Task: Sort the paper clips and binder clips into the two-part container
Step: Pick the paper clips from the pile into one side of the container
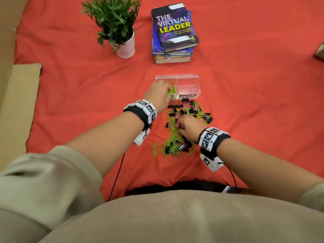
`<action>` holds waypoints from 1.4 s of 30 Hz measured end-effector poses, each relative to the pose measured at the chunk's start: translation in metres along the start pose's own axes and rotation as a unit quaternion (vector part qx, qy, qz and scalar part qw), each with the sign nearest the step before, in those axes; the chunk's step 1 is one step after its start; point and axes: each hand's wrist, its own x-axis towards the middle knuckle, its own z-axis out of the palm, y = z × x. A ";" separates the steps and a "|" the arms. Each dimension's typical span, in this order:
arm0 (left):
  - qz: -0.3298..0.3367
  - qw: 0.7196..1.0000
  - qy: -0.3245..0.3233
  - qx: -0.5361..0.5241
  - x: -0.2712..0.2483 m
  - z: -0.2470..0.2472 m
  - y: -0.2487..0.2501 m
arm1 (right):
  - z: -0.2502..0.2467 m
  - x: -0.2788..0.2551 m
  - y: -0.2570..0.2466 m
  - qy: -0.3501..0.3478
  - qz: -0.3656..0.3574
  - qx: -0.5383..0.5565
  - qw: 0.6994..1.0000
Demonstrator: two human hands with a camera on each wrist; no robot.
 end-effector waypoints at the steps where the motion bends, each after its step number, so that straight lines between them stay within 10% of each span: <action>1: 0.010 1.000 -0.010 0.005 -0.010 0.005 -0.001 | -0.002 0.001 -0.001 0.013 0.005 0.011 1.000; 9: -0.010 0.987 -0.154 0.046 -0.054 0.053 -0.014 | -0.004 0.015 -0.004 0.036 0.012 0.021 0.999; 25: -0.090 0.970 -0.066 -0.218 -0.068 0.046 -0.027 | -0.008 0.025 -0.027 0.041 0.025 0.170 0.984; 35: -0.124 0.977 -0.090 -0.147 -0.072 0.038 -0.042 | -0.030 0.030 -0.013 0.070 0.135 0.437 0.887; 42: -0.102 0.994 -0.024 0.037 -0.069 0.032 -0.046 | -0.031 0.021 0.001 0.041 0.158 0.428 0.889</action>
